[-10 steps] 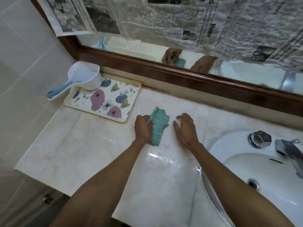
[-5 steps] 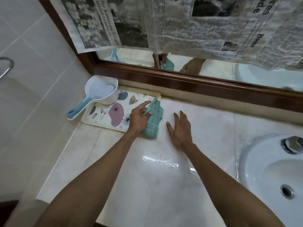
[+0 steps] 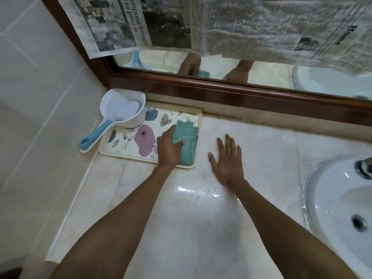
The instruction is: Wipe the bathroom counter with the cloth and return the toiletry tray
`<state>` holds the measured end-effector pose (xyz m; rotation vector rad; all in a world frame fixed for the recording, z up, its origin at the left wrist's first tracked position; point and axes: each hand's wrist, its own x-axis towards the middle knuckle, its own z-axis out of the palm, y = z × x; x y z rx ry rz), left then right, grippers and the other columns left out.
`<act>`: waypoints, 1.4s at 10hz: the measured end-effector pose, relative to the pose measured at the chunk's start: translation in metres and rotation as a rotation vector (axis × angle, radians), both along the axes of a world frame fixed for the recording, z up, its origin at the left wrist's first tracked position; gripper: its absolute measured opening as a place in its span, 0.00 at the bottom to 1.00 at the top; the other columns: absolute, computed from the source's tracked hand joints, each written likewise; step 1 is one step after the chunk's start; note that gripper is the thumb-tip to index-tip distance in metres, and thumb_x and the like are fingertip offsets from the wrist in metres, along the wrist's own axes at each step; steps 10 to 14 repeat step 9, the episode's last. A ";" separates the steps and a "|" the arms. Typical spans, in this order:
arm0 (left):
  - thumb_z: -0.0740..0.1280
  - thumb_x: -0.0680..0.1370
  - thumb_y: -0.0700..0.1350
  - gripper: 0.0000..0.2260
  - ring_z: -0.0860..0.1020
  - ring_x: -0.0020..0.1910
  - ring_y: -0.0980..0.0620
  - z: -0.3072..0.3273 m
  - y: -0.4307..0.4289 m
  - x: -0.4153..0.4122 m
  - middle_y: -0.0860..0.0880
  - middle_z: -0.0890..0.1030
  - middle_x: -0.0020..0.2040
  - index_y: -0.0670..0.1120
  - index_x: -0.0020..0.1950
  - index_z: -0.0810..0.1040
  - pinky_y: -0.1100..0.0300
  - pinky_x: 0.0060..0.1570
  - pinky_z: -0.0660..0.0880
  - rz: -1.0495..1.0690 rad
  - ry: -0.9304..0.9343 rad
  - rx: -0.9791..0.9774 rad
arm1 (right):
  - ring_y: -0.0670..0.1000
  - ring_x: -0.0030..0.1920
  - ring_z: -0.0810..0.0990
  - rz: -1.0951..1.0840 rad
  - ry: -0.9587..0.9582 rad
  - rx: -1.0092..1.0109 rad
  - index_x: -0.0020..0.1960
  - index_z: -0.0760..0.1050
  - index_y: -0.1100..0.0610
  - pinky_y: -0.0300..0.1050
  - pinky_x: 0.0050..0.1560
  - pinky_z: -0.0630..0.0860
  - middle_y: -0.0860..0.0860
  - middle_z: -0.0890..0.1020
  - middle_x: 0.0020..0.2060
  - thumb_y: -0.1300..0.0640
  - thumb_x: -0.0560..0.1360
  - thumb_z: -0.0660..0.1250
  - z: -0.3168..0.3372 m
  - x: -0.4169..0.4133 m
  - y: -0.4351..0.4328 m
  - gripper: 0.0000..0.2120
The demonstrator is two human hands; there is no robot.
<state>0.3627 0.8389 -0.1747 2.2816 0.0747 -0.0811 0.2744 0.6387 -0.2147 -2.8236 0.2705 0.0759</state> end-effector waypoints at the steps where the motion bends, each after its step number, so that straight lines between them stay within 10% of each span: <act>1: 0.71 0.76 0.52 0.29 0.65 0.70 0.41 0.000 0.002 -0.007 0.43 0.66 0.75 0.50 0.76 0.68 0.44 0.65 0.67 -0.149 -0.158 0.348 | 0.53 0.80 0.39 0.010 0.043 0.008 0.81 0.47 0.52 0.56 0.79 0.41 0.54 0.43 0.81 0.37 0.81 0.45 0.003 0.002 -0.001 0.33; 5: 0.62 0.80 0.44 0.18 0.70 0.69 0.41 0.019 -0.009 -0.023 0.44 0.72 0.71 0.46 0.71 0.72 0.45 0.63 0.72 -0.546 -0.080 0.603 | 0.55 0.80 0.46 0.130 0.357 0.061 0.80 0.50 0.53 0.58 0.77 0.53 0.53 0.45 0.81 0.40 0.82 0.50 0.049 -0.030 -0.033 0.31; 8: 0.63 0.82 0.48 0.16 0.80 0.45 0.51 0.092 -0.079 -0.141 0.53 0.82 0.56 0.53 0.71 0.74 0.55 0.50 0.76 -0.496 -0.168 0.119 | 0.56 0.62 0.77 0.070 0.325 0.102 0.64 0.73 0.51 0.50 0.57 0.72 0.51 0.81 0.59 0.42 0.81 0.58 0.121 -0.151 -0.122 0.18; 14: 0.64 0.82 0.47 0.16 0.80 0.39 0.56 0.111 -0.100 -0.200 0.58 0.81 0.52 0.58 0.70 0.74 0.55 0.47 0.78 -0.473 -0.179 -0.008 | 0.51 0.57 0.79 0.033 0.262 0.197 0.60 0.76 0.48 0.48 0.54 0.73 0.45 0.83 0.55 0.42 0.79 0.60 0.139 -0.219 -0.157 0.16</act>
